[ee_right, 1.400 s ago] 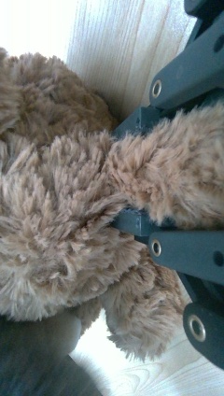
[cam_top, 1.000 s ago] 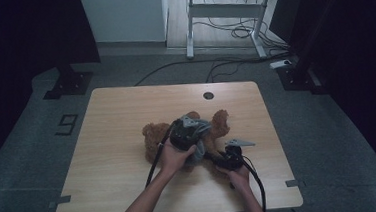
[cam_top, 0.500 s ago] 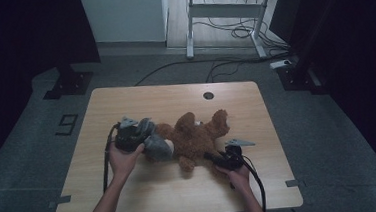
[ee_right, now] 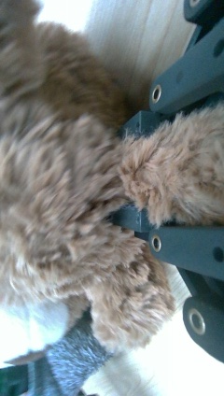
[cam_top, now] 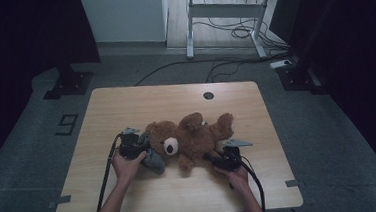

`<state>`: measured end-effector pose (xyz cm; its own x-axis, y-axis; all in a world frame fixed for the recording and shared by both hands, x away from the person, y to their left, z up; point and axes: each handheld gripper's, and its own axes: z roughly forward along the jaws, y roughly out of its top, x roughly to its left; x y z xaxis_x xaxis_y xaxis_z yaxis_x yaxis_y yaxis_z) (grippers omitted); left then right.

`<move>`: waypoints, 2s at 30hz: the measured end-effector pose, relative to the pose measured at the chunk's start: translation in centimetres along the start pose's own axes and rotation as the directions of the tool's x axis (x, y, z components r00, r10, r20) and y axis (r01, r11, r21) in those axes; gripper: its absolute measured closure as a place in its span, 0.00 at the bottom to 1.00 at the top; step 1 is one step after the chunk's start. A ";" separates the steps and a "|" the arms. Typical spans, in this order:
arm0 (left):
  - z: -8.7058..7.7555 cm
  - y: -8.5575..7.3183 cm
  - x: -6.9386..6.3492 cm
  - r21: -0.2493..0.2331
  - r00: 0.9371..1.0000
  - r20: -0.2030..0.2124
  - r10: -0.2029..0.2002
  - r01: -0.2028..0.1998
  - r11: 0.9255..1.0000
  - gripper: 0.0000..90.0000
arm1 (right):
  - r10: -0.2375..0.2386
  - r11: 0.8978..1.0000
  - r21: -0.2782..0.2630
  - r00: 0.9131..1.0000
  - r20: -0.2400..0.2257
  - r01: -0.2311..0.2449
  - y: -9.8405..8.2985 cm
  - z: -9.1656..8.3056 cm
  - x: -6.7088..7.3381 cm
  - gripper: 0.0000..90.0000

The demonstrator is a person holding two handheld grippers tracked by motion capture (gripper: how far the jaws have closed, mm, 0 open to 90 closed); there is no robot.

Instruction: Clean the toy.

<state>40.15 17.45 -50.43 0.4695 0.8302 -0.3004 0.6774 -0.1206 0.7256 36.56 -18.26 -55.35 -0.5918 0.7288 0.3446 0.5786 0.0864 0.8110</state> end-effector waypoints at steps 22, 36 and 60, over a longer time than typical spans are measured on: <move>-0.7 2.4 1.0 -0.074 0.999 -0.025 0.029 -0.031 0.997 0.92 | -0.103 0.994 0.037 0.985 0.139 0.098 2.0 1.9 -1.3 0.75; 1.2 11.3 -5.5 -0.112 0.978 0.041 0.206 -0.201 0.973 0.91 | -0.138 0.990 0.059 0.982 0.131 0.131 1.6 1.4 -1.0 0.75; 2.4 3.3 -6.2 -0.079 0.979 0.063 0.196 -0.191 0.978 0.93 | 0.047 0.999 -0.026 0.997 0.056 -0.045 0.7 -3.1 -2.5 0.41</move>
<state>40.80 10.62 -47.65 0.6277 0.7547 -0.1907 0.5285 -0.2334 0.8162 36.74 -22.12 -54.19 -0.5316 0.7691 0.3548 0.5902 0.0360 0.8065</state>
